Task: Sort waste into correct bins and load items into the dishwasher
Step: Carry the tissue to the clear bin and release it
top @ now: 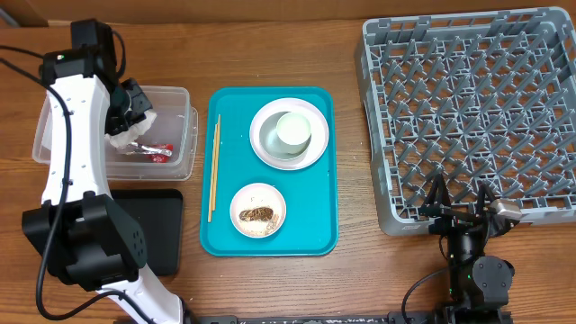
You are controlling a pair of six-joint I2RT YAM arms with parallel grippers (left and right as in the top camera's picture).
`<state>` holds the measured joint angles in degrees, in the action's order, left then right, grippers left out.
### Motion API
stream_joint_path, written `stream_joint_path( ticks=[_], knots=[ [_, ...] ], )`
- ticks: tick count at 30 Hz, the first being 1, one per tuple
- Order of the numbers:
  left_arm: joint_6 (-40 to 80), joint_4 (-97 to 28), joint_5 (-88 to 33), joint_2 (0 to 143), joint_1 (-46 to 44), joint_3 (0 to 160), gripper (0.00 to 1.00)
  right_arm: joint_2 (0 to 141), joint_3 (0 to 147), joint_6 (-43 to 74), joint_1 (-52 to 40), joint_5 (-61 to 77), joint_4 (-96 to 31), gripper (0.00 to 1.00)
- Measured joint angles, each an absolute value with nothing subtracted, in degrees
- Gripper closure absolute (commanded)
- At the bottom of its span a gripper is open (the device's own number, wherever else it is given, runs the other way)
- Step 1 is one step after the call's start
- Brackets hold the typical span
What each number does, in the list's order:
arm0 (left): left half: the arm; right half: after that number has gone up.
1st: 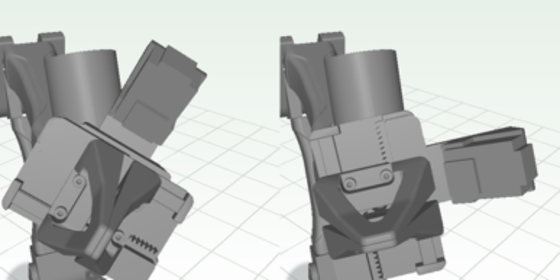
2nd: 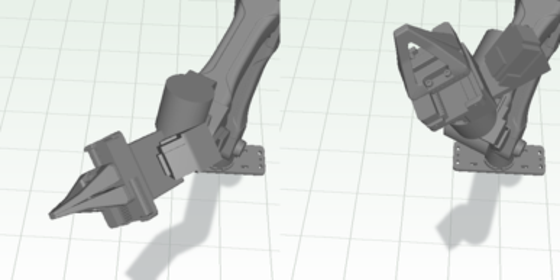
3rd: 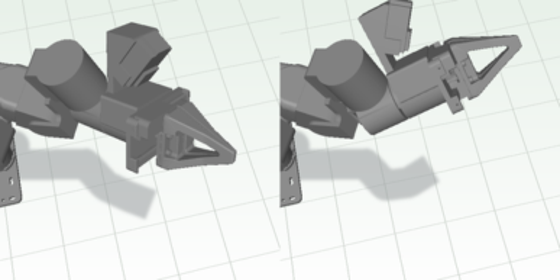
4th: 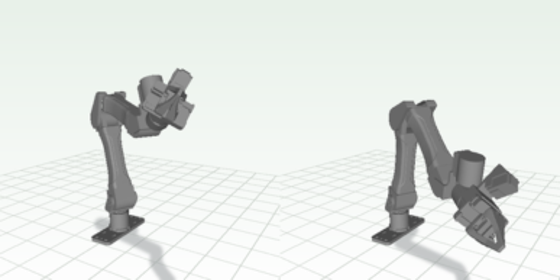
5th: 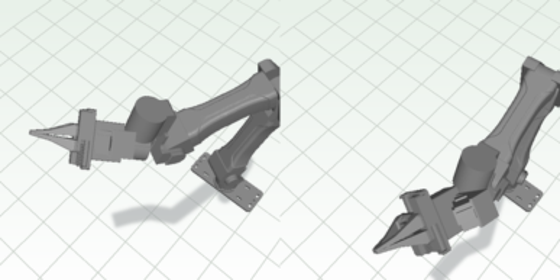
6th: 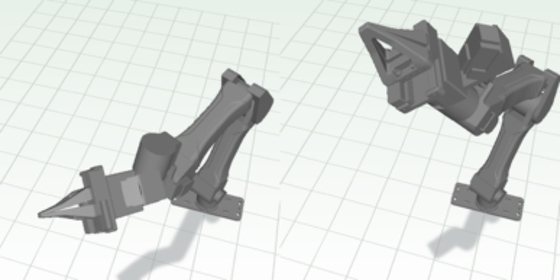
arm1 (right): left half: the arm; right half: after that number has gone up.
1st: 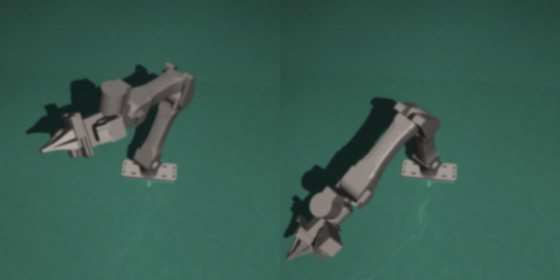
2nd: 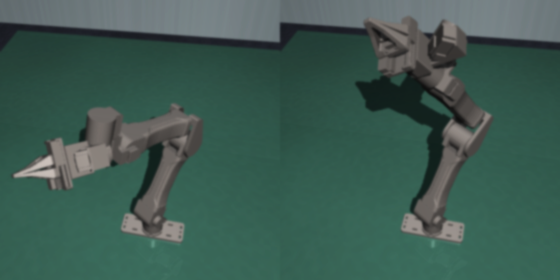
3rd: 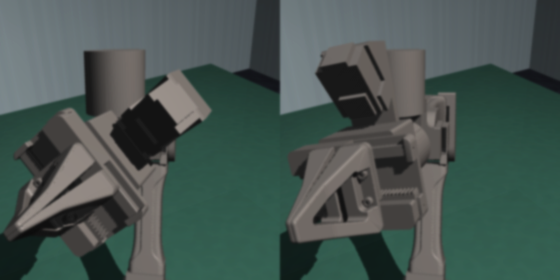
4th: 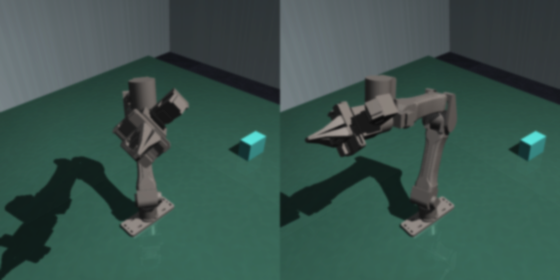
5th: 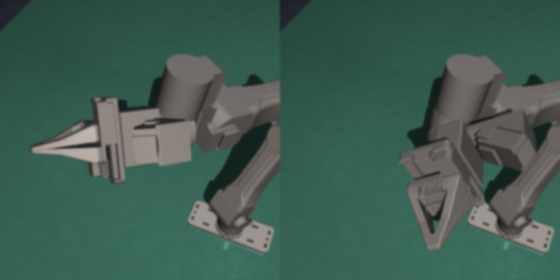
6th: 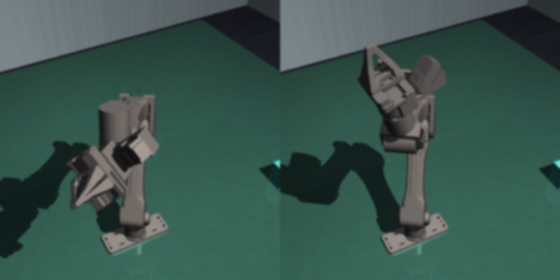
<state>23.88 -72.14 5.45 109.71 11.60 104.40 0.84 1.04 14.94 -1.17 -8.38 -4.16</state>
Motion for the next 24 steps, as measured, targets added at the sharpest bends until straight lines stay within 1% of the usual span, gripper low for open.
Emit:
stream_joint_path(
  ticks=[1,4,5,10,13,15,16,19,21,24],
  knots=[
    [24.1,-72.2,5.4,109.7,11.8,104.4,0.27,0.8,1.0,14.9,-1.1,-8.4,-4.1,0.00],
    [24.6,-72.0,5.3,109.7,12.1,104.4,0.23,0.8,1.0,14.9,-1.2,-8.4,-4.1,0.00],
    [24.9,-71.9,5.3,109.7,12.1,104.3,0.23,0.8,1.0,14.9,-1.1,-8.4,-4.1,0.00],
    [25.3,-72.1,2.6,109.7,12.1,104.3,0.34,0.8,1.0,14.9,-1.1,-8.4,-4.2,0.00],
    [24.8,-73.1,-1.3,109.7,12.1,104.2,0.45,0.8,1.0,14.9,-1.2,-8.4,-4.1,0.00],
    [23.1,-74.2,-4.7,109.4,12.0,104.2,0.50,0.8,1.0,14.9,-1.2,-8.4,-4.1,0.00],
    [22.3,-74.7,-6.0,109.1,11.8,104.2,0.55,0.8,1.0,14.9,-1.1,-8.4,-4.1,0.00],
    [20.0,-76.6,-8.6,107.6,9.9,104.2,0.73,0.8,1.0,14.9,-1.2,-8.4,-4.1,0.00],
    [18.3,-77.4,-9.6,106.6,7.5,104.2,0.90,0.8,1.0,14.9,-1.1,-8.4,-4.1,0.00],
    [16.0,-78.1,-10.5,105.9,2.1,104.2,0.96,0.8,1.0,14.9,-1.1,-8.4,-4.2,0.00]
  ],
)
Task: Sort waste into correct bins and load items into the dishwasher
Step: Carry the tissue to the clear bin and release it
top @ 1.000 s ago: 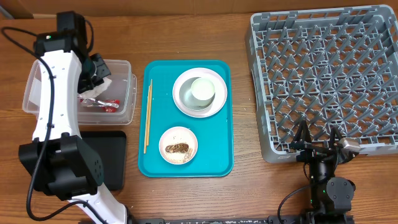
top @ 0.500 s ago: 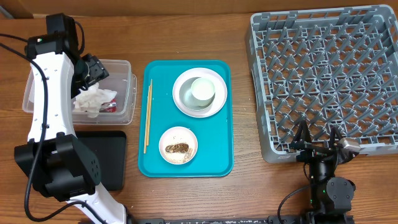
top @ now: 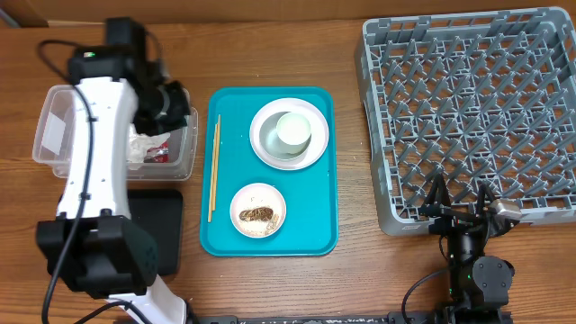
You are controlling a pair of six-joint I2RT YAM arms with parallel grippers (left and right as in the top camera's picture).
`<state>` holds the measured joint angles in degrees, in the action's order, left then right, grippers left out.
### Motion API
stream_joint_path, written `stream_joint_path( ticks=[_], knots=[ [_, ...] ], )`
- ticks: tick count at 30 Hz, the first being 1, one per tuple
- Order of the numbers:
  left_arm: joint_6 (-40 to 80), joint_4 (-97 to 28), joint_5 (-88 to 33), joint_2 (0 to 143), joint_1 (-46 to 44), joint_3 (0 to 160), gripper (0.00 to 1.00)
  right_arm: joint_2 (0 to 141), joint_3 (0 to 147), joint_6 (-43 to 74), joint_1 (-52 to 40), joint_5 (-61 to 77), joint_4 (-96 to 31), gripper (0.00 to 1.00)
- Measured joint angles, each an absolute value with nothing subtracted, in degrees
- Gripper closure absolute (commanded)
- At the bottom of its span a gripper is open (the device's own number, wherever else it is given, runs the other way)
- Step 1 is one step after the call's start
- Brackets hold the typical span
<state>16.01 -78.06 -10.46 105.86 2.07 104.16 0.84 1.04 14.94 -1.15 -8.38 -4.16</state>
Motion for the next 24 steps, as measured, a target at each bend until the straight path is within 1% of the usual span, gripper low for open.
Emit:
stream_joint_path(
  ticks=[6,12,19,24],
  knots=[
    [14.7,-79.7,-7.2,105.9,-6.3,104.0,0.96,0.8,1.0,14.9,-1.2,-8.4,-4.2,0.00],
    [15.1,-81.9,-3.0,105.9,-12.0,103.8,0.96,0.8,1.0,14.9,-1.2,-8.4,-4.1,0.00],
    [19.1,-84.9,1.5,105.9,-15.8,103.2,0.96,0.8,1.0,14.9,-1.2,-8.4,-4.2,0.00],
    [20.1,-82.6,2.7,105.8,-17.3,98.9,0.96,0.8,1.0,14.9,-1.1,-8.4,-4.1,0.00]
  ],
)
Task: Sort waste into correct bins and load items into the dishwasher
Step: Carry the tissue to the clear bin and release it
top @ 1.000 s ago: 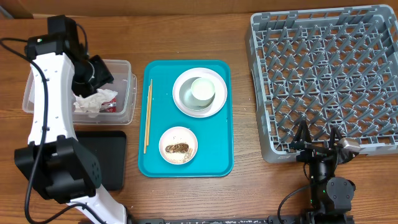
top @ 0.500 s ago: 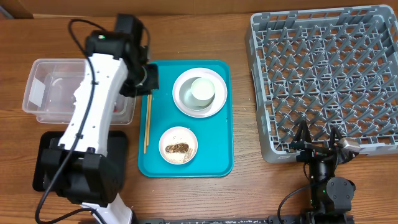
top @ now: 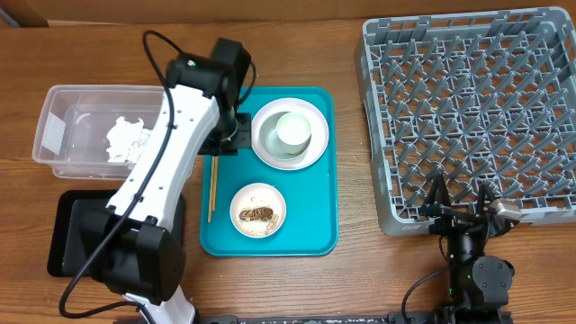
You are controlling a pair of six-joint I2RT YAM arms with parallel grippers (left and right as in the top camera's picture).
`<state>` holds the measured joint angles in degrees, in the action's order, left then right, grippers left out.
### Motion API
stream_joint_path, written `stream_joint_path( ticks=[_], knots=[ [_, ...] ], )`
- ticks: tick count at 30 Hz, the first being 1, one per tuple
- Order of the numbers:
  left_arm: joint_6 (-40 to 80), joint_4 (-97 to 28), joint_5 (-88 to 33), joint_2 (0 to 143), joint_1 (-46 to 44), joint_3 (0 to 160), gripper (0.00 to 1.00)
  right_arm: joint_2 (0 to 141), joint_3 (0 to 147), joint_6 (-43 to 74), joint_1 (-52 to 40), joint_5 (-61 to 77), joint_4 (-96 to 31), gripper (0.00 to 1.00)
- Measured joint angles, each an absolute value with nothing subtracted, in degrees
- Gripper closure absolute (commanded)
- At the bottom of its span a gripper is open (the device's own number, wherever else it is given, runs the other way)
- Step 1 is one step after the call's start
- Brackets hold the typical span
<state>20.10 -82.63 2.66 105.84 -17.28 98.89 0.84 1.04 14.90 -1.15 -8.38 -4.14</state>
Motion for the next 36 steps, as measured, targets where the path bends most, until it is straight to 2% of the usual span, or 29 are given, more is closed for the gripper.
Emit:
stream_joint_path(
  ticks=[5,12,20,31,34,36],
  knots=[
    [22.7,-76.2,4.2,105.9,-17.5,89.6,0.96,0.8,1.0,14.9,-1.2,-8.4,-4.2,0.00],
    [23.9,-63.9,7.4,105.9,-17.5,79.6,0.89,0.8,1.0,15.0,-1.2,-8.4,-4.1,0.00],
    [24.1,-55.9,10.9,105.9,-16.4,75.8,0.81,0.8,1.0,14.9,-1.1,-8.4,-4.1,0.00],
    [24.1,-48.8,15.5,105.8,-16.4,70.6,0.75,0.8,1.0,14.9,-1.1,-8.4,-4.1,0.00],
    [24.1,-47.2,15.7,105.8,-16.4,69.2,0.78,0.8,1.0,14.9,-1.2,-8.4,-4.1,0.00],
    [24.0,-45.5,15.8,105.8,-16.4,67.9,0.89,0.8,1.0,14.9,-1.1,-8.4,-4.1,0.00]
  ],
)
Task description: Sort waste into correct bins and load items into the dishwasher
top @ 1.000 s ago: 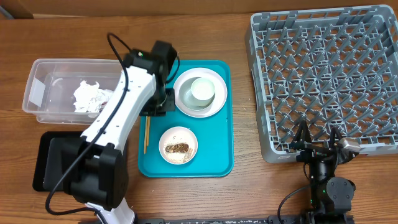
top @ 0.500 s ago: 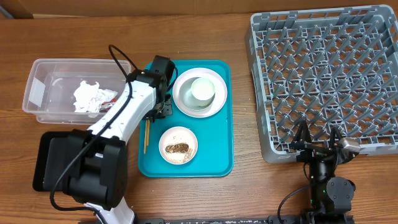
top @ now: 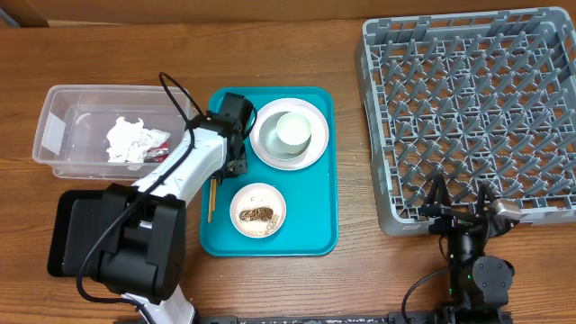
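A teal tray holds a white plate with a white cup on it. It also holds a small dish with brown food scraps and wooden chopsticks along its left edge. My left gripper is low over the tray's left side, between the chopsticks and the plate. Its body hides the fingers and the upper part of the chopsticks. A clear bin holds crumpled white paper and a red wrapper. My right gripper stands open at the grey dish rack's front edge.
A black bin sits at the front left, partly under my left arm. The dish rack fills the right side of the wooden table. A cardboard box edge shows at the back left.
My left arm has drawn back and lowered; the gripper went from the tray's upper left corner down to the middle of its left side by the chopsticks. The right arm has not moved.
My left gripper held crumpled white paper over the clear bin. Then the paper lay in the bin and the gripper stood at the bin's right end. Later it was over the tray's top left, and now lower beside the chopsticks.
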You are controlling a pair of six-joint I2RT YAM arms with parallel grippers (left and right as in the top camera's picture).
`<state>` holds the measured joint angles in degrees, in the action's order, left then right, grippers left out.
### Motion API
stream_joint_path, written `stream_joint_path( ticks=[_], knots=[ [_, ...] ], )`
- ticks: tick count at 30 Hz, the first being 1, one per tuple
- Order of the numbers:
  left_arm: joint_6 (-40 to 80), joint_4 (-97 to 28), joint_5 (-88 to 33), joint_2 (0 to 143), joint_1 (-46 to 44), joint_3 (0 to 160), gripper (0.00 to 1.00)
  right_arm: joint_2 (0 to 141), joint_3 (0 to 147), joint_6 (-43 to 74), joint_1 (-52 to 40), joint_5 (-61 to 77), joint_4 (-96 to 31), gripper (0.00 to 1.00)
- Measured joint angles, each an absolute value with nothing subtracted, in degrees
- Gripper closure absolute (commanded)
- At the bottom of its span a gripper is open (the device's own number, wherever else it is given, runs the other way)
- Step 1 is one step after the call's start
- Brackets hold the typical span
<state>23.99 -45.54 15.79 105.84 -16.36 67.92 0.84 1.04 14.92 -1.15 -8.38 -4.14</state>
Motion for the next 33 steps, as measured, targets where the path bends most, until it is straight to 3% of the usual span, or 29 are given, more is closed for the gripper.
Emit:
stream_joint_path(
  ticks=[3,13,33],
  knots=[
    [23.4,-44.2,16.5,105.8,-16.4,66.7,0.96,0.8,1.0,14.9,-1.2,-8.4,-4.1,0.00],
    [23.4,-44.1,24.3,105.8,-16.4,66.6,0.96,0.8,1.0,14.9,-1.2,-8.4,-4.2,0.00],
    [23.4,-37.0,22.4,105.8,-16.4,60.6,0.96,0.8,1.0,14.9,-1.1,-8.4,-4.1,0.00]
  ],
)
